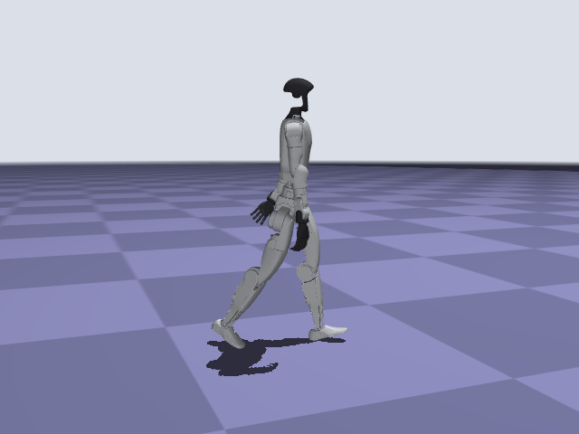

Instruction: In place motions

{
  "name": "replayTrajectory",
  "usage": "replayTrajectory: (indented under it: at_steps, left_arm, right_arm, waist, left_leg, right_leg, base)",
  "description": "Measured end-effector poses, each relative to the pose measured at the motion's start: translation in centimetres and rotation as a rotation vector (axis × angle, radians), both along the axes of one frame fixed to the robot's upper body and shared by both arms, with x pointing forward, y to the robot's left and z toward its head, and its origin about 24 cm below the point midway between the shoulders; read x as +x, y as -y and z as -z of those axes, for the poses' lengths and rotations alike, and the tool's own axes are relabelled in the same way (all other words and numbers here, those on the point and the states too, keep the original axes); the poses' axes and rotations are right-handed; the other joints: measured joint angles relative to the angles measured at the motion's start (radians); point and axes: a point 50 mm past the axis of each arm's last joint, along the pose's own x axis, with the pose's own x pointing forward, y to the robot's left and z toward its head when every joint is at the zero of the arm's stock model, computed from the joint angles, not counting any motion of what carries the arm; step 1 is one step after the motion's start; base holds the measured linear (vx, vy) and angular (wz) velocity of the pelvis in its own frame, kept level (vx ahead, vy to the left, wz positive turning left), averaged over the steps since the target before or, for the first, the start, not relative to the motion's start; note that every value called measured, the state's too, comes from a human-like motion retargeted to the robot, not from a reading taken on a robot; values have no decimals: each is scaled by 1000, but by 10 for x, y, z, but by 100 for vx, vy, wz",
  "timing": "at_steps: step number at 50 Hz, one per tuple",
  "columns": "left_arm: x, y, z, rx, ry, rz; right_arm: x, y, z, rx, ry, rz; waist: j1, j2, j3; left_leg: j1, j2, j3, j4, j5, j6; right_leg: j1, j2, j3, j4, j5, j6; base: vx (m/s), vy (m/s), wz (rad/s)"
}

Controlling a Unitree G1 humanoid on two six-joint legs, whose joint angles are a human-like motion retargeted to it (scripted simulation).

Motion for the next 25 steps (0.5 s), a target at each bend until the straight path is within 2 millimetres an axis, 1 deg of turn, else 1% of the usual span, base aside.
replayTrajectory:
  at_steps: [2,3,5,6,7,9,10,12,15,17,21,23,25]
  left_arm:
    - [0,-2,-1,14,-14,-31]
    - [0,-4,-1,27,-22,-51]
    - [10,-13,2,68,-10,-85]
    - [21,-16,5,86,25,-97]
    - [33,-20,9,103,60,-110]
    - [56,-27,14,133,130,-133]
    - [68,-30,15,146,157,-142]
    - [92,-36,17,175,198,-133]
    - [134,-43,18,211,287,-81]
    - [163,-45,18,209,381,-28]
    - [217,-41,13,182,570,71]
    - [238,-37,9,176,646,110]
    - [252,-35,6,170,706,150]
  right_arm:
    - [-22,1,2,0,-73,62]
    - [-35,0,3,8,-112,106]
    - [-53,-6,5,42,-154,222]
    - [-53,-6,5,60,-152,280]
    - [-54,-7,5,75,-148,331]
    - [-52,-7,5,90,-146,394]
    - [-51,-8,5,93,-147,411]
    - [-48,-10,5,110,-129,422]
    - [-36,-10,5,142,-70,410]
    - [-28,-10,5,145,-27,379]
    - [-18,-8,4,128,34,335]
    - [-17,-9,4,129,35,333]
    - [-20,-10,4,135,19,342]
  waist:
    - [-27,-1,-40]
    - [-30,-2,-52]
    - [-38,15,-44]
    - [-58,33,-29]
    - [-74,48,-15]
    - [-83,66,3]
    - [-85,74,8]
    - [-123,88,15]
    - [-166,92,44]
    - [-203,84,66]
    - [-263,30,107]
    - [-298,-1,126]
    - [-321,-12,142]
  left_leg:
    - [15,-2,-9,19,-37,-6]
    - [36,-13,-51,18,-56,3]
    - [104,0,-56,12,-87,18]
    - [136,5,-66,13,-102,26]
    - [164,11,-77,12,-115,33]
    - [206,21,-92,10,-139,44]
    - [223,27,-84,13,-152,54]
    - [247,27,-110,21,-174,70]
    - [283,25,-122,42,-208,85]
    - [315,4,-135,54,-231,103]
    - [401,-87,-182,65,-267,154]
    - [463,-137,-215,60,-285,175]
    - [533,-156,-239,53,-304,190]
  right_leg:
    - [12,-8,-40,58,106,-9]
    - [9,-14,-45,115,172,-27]
    - [-18,-28,-76,302,288,-77]
    - [-50,-32,-103,417,323,-105]
    - [-89,-34,-114,534,338,-125]
    - [-192,-35,-89,739,277,-146]
    - [-233,-40,-94,806,240,-166]
    - [-315,6,-88,851,211,-158]
    - [-433,97,-59,786,203,-130]
    - [-494,119,-62,660,213,-123]
    - [-552,109,-48,258,260,-122]
    - [-568,85,-33,53,262,-118]
    - [-581,64,-66,-115,227,-93]
  base:
    - [54,57,68]
    - [59,55,53]
    - [53,51,65]
    - [39,49,110]
    - [30,44,108]
    - [34,38,46]
    - [42,41,48]
    - [37,36,88]
    - [23,23,103]
    - [42,35,115]
    - [48,31,100]
    - [57,28,104]
    - [74,25,71]
